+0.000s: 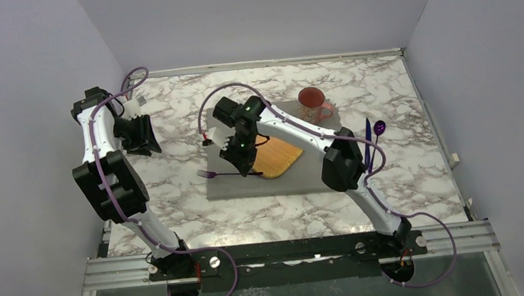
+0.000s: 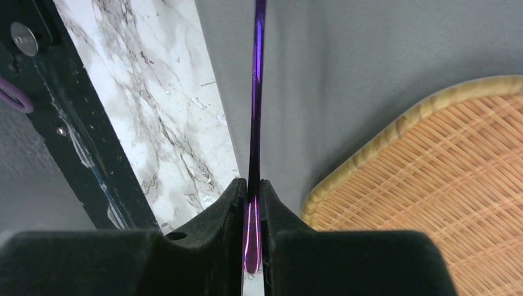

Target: Set the dinner table for one person

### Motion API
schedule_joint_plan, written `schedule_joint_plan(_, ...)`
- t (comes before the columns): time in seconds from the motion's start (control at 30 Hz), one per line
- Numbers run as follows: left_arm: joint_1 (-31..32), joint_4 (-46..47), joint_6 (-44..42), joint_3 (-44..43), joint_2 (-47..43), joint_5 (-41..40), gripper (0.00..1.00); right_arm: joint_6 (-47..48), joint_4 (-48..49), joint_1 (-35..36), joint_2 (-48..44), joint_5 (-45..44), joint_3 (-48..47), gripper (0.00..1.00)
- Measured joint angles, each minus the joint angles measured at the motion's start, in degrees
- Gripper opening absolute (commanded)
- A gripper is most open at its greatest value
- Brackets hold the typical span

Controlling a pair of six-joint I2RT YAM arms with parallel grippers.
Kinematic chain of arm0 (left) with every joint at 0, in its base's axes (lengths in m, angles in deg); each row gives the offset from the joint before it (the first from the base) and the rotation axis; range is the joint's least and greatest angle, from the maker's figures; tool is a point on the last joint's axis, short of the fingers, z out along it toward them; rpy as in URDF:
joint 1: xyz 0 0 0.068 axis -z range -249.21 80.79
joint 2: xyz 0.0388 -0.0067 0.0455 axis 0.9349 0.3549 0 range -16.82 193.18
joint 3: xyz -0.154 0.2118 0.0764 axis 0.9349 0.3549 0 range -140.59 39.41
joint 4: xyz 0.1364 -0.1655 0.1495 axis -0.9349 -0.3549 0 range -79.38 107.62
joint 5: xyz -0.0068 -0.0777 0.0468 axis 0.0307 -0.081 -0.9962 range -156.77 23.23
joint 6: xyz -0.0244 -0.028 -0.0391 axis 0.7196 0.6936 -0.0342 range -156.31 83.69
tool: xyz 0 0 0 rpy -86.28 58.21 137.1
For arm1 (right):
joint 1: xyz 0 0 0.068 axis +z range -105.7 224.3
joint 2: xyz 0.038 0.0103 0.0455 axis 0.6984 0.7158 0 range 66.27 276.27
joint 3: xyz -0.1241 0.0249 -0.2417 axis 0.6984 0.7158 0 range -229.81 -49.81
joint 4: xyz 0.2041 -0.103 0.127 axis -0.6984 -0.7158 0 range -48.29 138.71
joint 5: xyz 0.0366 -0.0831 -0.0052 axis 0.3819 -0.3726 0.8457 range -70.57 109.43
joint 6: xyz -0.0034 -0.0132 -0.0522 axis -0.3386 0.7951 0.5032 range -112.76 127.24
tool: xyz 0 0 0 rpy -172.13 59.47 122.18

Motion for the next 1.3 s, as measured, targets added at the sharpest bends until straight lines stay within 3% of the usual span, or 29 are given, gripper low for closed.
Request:
schedule_joint_plan(0.63,0.0,-1.1,-0.2,0.0,0.5,1.6,0.42,1.8,-2.3,0.9,2.3,0.0,0.2,0.23)
schedule_joint_plan(0.73,0.0,-2.3,-1.4,0.0,0.6,2.8,0.35,1.9,-2.2,0.9,2.4,0.0,0.3,0.23)
schedule_joint_plan(0.9,1.2,-5.8,-6.2,1.0,0.7,6.0,0.35,1.5,-0.9,0.9,3.0,0.0,0.3,0.22)
schedule_joint_plan(1.3,18.7,-7.8,-17.1,2.1,0.7,2.0,0.36,-2.7,2.3,0.5,4.3,-4.5,1.1,0.22)
